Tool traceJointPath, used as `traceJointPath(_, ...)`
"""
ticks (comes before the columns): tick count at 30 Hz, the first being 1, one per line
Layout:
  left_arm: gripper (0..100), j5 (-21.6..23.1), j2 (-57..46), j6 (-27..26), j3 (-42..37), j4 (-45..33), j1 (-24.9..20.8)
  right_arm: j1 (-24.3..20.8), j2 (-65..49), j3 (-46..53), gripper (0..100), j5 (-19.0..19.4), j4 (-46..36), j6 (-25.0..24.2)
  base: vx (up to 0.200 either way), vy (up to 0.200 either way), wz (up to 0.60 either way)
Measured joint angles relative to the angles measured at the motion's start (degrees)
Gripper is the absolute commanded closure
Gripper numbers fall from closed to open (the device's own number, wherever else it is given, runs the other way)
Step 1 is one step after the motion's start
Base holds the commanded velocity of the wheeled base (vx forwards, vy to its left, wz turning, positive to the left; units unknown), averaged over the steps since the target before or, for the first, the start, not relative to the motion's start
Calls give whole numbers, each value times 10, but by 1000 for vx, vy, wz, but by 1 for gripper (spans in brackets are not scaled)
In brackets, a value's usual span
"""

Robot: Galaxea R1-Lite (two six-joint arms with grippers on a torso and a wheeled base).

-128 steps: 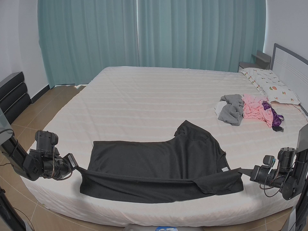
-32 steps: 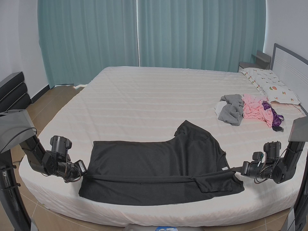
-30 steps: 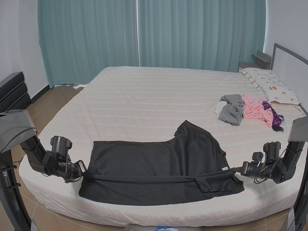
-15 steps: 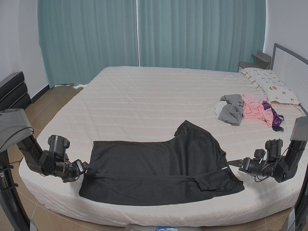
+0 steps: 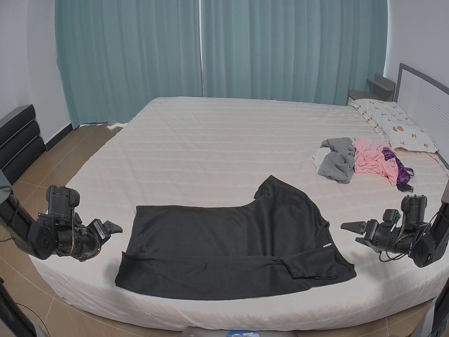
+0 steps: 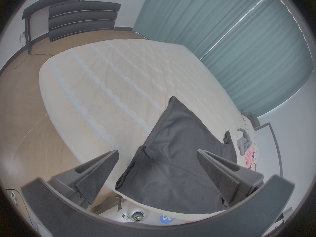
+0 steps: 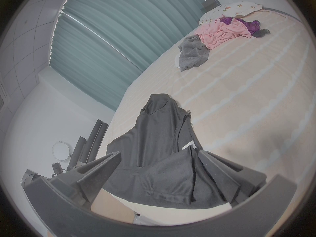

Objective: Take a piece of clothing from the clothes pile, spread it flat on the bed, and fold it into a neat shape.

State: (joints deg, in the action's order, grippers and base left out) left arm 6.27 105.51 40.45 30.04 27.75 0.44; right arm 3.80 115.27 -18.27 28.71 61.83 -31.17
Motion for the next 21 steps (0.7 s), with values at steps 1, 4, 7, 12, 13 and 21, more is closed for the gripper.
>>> traceJointPath(1,0,1,-7,0,-4,0,0,-1,-3,3,0,0,0,-1,0,0,0)
traceJointPath(4,0,3,-26,1,-13,0,-1,-5,-12,10,0,0,0,-2,0,0,0)
traceJointPath(7,0,4,-36,2,-15,1,-1,-7,-17,12,0,0,0,-2,0,0,0)
traceJointPath(12,0,7,-43,1,-19,0,-3,-14,-20,13,0,-1,0,-2,120,0,0)
traceJointPath(13,0,7,-44,1,-20,0,-3,-14,-21,13,0,0,0,-2,0,0,0)
traceJointPath(21,0,8,-45,1,-22,1,-4,-15,-20,13,0,-1,1,-2,0,0,0)
